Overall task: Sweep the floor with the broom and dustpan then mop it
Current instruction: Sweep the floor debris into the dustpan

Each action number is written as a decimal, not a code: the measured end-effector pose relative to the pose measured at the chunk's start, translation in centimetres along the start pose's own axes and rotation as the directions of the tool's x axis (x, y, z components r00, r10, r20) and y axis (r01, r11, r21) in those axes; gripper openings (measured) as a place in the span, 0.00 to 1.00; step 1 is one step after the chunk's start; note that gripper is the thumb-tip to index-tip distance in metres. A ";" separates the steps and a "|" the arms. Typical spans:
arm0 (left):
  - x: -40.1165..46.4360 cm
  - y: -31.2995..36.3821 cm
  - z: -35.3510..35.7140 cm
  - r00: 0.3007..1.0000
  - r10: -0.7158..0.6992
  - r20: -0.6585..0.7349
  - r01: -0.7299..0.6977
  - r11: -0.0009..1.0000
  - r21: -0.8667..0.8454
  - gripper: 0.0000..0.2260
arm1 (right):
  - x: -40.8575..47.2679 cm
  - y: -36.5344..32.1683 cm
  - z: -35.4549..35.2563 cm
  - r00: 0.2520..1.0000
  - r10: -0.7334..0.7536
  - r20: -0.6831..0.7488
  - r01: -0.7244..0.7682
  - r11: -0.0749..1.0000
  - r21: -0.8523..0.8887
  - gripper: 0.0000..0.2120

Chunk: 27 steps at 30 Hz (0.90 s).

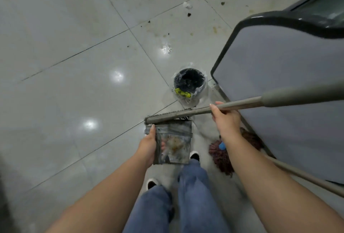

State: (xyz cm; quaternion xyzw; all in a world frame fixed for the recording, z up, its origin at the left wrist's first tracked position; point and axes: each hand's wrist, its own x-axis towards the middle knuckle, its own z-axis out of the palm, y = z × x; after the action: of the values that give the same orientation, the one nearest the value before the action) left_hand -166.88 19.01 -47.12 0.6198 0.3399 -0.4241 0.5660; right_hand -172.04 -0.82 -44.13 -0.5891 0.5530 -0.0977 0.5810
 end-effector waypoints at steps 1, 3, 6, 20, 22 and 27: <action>0.3 -0.2 -1.0 1.000 0.005 -0.008 -0.005 1.000 0.012 0.24 | -0.2 0.3 0.6 1.000 -0.003 -0.007 0.003 1.000 0.003 0.06; 1.5 -0.6 -3.0 0.999 0.018 -0.044 -0.017 0.999 0.030 0.23 | -0.4 1.5 2.3 1.000 0.012 0.008 -0.013 1.000 0.018 0.07; 3.6 -1.3 -5.4 0.993 0.045 -0.114 -0.035 0.996 0.083 0.22 | -0.6 4.3 4.6 0.998 0.023 0.057 -0.024 1.000 0.017 0.05; 9.4 -6.3 -10.4 0.957 0.065 -0.282 -0.047 0.996 0.071 0.22 | -3.1 11.5 7.1 0.879 -0.040 0.475 0.184 0.948 -0.260 0.07; 9.5 -6.5 -10.6 0.957 0.020 -0.289 -0.020 1.000 0.001 0.23 | -3.4 11.4 7.8 0.842 -0.035 0.538 0.253 0.907 -0.337 0.06; 8.8 -6.2 -10.8 0.960 -0.048 -0.277 -0.005 0.983 -0.185 0.23 | -4.4 9.7 9.6 0.677 0.345 0.650 -0.045 0.901 -0.431 0.11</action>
State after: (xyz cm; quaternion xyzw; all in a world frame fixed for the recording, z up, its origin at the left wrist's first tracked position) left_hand -167.32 29.98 -57.74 0.6149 0.4609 -0.3052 0.5624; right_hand -171.58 10.90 -52.44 -0.6175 0.3531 0.3110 0.6303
